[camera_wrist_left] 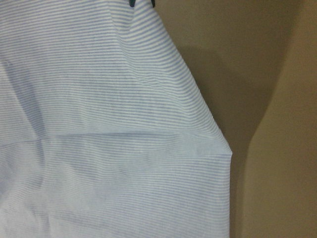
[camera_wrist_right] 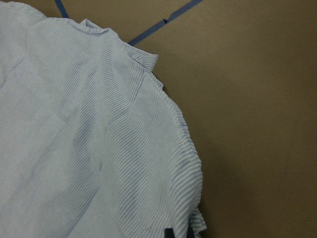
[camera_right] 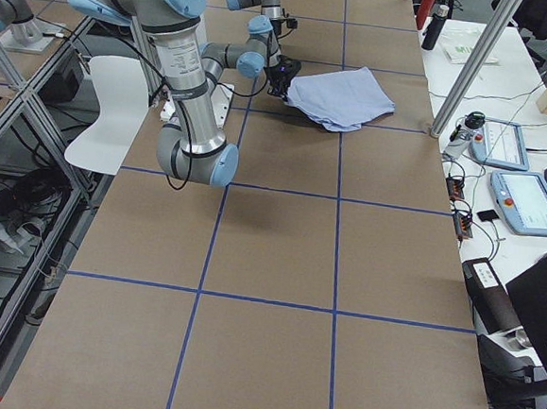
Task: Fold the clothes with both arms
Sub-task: 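Close both grippers on the shirt's near edge and lift it slightly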
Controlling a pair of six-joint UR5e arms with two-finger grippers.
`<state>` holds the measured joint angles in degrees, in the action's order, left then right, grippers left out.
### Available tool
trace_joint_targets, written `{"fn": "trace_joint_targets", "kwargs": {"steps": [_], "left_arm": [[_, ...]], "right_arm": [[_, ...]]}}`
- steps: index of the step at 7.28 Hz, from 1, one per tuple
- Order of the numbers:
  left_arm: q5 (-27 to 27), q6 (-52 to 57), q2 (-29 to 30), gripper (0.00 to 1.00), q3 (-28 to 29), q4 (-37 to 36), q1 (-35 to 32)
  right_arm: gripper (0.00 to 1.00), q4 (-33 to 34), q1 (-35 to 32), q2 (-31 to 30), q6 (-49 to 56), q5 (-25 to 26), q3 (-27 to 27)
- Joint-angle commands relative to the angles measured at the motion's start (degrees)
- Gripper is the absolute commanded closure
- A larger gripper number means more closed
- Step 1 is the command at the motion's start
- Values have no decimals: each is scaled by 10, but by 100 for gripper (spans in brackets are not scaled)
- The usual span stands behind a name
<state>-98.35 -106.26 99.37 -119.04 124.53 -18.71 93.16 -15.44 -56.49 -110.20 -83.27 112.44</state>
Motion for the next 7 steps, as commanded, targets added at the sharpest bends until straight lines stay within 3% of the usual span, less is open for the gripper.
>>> {"fn": "trace_joint_targets", "kwargs": {"steps": [1, 4, 5, 7], "left_arm": [[-18, -3, 3, 100, -36, 0, 11], [-45, -12, 6, 100, -79, -35, 22], [-63, -8, 12, 100, -87, -75, 17], [-63, -3, 53, 100, -84, -155, -13]], "right_arm": [[100, 58, 51, -27, -44, 19, 92], [100, 159, 71, -27, -60, 40, 170], [100, 160, 67, -21, -55, 37, 162], [100, 150, 13, 21, -10, 37, 90]]}}
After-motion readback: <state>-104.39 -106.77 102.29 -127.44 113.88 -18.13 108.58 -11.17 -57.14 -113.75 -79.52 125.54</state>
